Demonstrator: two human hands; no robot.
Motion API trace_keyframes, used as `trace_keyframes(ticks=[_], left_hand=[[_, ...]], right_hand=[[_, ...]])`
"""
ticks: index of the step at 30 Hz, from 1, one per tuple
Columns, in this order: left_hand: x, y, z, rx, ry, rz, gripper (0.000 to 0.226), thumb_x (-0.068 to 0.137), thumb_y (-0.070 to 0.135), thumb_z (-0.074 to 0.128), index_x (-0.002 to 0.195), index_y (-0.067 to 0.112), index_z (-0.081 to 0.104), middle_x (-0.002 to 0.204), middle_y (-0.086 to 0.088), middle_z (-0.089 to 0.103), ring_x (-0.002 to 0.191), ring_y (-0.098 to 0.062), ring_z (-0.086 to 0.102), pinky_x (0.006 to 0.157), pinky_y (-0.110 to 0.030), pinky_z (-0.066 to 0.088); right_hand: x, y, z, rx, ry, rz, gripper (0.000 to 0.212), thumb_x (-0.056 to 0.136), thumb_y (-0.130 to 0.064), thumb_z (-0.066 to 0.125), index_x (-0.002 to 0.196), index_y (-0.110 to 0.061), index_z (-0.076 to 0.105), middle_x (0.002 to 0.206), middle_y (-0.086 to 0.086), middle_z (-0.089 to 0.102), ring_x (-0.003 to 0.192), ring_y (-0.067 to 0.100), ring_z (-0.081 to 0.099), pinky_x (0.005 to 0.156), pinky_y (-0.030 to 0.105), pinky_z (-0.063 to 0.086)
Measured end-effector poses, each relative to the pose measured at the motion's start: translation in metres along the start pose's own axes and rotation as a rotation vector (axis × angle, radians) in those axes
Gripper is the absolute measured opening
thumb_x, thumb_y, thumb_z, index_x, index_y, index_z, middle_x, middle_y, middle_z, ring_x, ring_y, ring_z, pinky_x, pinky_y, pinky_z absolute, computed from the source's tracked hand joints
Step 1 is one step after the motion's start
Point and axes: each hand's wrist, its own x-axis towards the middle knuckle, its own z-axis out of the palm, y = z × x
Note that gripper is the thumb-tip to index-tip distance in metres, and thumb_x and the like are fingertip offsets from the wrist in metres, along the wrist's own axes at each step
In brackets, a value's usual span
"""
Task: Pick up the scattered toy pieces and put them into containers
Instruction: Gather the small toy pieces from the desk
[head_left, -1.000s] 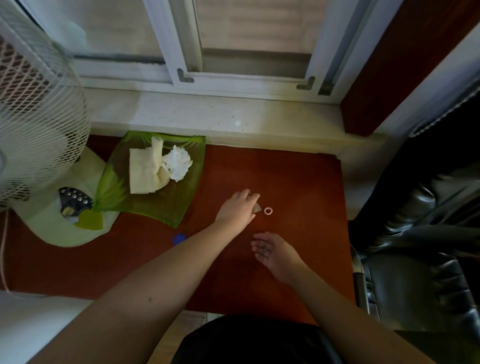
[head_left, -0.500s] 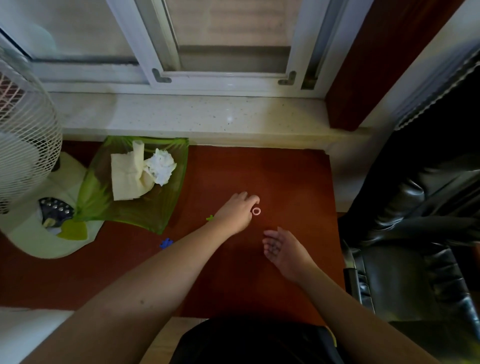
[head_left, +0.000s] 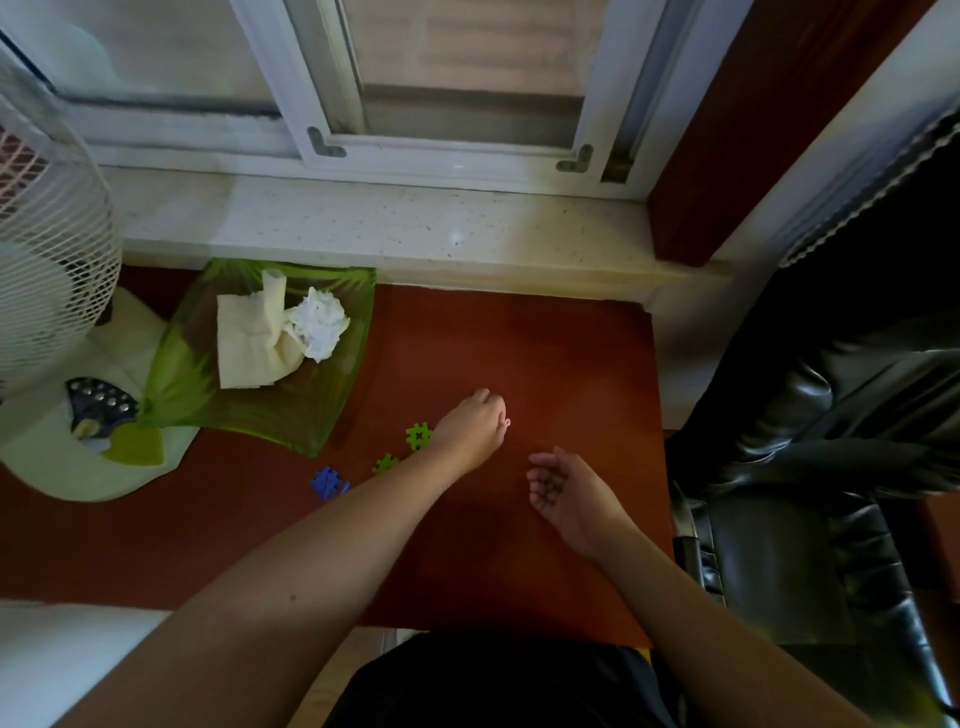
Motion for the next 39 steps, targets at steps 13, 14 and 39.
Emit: trace_keyframes(ticks=[13,14,39], left_hand=[[-0.142,-0.073,-0.046,-0.568,0.309,-0.329,0.022,0.081,-0.002,0.056,0.084,0.020,0.052,0.061,-0.009,0.060,0.045,-0.003,0.052,0.051,-0.020,0.042],[-0.154,-0.083,-0.045,-0.626,0.305,-0.339,0.027,0.084,-0.004,0.052,0.084,0.023,0.053,0.059,-0.007,0.059,0.046,-0.006,0.053,0.052,-0.023,0.043],[-0.243,-0.132,-0.046,-0.578,0.241,-0.560,0.024,0.092,0.010,0.047,0.080,0.021,0.065,0.059,0.005,0.051,0.050,-0.008,0.044,0.051,-0.024,0.032]], right_hand=[[0.015,0.042,0.078,-0.627,-0.112,-0.201,0.008,0.097,-0.014,0.053,0.095,-0.013,0.060,0.072,0.002,0.054,0.054,0.011,0.048,0.052,0.022,0.043],[0.020,0.047,0.081,-0.829,-0.098,-0.297,0.004,0.096,-0.017,0.056,0.098,-0.017,0.060,0.073,-0.001,0.053,0.055,0.011,0.049,0.054,0.025,0.044],[0.043,0.105,0.103,-2.275,-0.131,-0.949,0.053,0.099,-0.008,0.031,0.150,-0.008,0.017,0.132,0.012,0.048,0.112,0.030,0.056,0.092,0.039,0.047]])
